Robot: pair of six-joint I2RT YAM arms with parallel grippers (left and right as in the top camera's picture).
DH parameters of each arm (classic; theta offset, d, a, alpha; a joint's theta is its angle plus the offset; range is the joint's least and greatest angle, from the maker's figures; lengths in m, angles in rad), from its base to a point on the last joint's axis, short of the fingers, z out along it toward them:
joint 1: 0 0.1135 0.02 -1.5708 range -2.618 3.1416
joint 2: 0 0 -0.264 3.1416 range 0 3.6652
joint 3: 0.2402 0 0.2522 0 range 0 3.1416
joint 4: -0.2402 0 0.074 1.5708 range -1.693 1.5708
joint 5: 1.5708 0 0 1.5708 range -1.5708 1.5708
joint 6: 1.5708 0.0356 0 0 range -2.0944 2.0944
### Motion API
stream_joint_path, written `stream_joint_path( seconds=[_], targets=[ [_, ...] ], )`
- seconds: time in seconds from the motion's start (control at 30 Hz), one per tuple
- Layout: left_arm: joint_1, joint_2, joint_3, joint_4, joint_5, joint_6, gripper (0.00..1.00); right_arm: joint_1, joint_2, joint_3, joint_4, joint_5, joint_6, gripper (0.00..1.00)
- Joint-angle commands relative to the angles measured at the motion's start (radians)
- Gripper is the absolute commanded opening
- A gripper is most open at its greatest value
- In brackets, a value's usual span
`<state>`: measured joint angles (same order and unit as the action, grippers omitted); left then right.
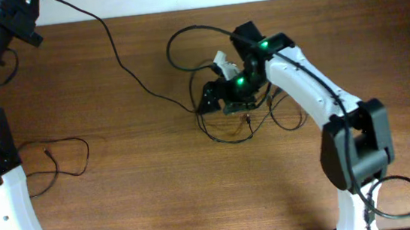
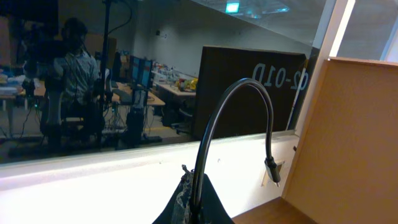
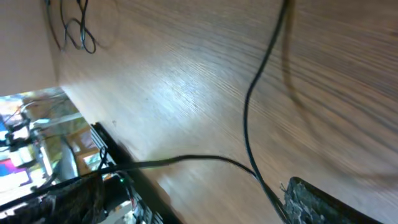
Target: Untangle cables
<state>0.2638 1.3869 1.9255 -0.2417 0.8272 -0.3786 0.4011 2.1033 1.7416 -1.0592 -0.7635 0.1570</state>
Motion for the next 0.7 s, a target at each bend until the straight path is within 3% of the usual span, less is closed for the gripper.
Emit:
stream_joint_path(
  seconds=[0.0,0.13,0.37,0.47,0.6,0.63,0.67],
  targets=[
    [-0.002,-0.013,0.009,-0.004,0.011,-0.010,0.00,0.012,0.058,-0.007,0.009,-0.110,0.006,0.91],
    [-0.002,-0.013,0.009,-0.006,0.011,-0.010,0.00,0.029,0.069,-0.010,0.052,-0.128,-0.008,0.88],
    [-0.002,-0.012,0.009,-0.006,0.011,-0.010,0.00,0.137,0.069,-0.023,0.100,-0.198,-0.282,0.87],
    [-0.002,-0.012,0.009,-0.006,0.011,-0.010,0.00,0.161,0.069,-0.045,0.126,-0.192,-0.319,0.83],
    [-0.002,-0.012,0.009,-0.006,0.011,-0.010,0.00,0.173,0.073,-0.106,0.227,-0.171,-0.325,0.67],
    [-0.002,-0.012,0.009,-0.006,0.011,-0.010,0.00,0.172,0.073,-0.114,0.234,-0.170,-0.325,0.58],
    [-0.002,-0.012,0.009,-0.006,0.011,-0.010,0.00,0.167,0.073,-0.114,0.233,-0.168,-0.325,0.43]
  ],
)
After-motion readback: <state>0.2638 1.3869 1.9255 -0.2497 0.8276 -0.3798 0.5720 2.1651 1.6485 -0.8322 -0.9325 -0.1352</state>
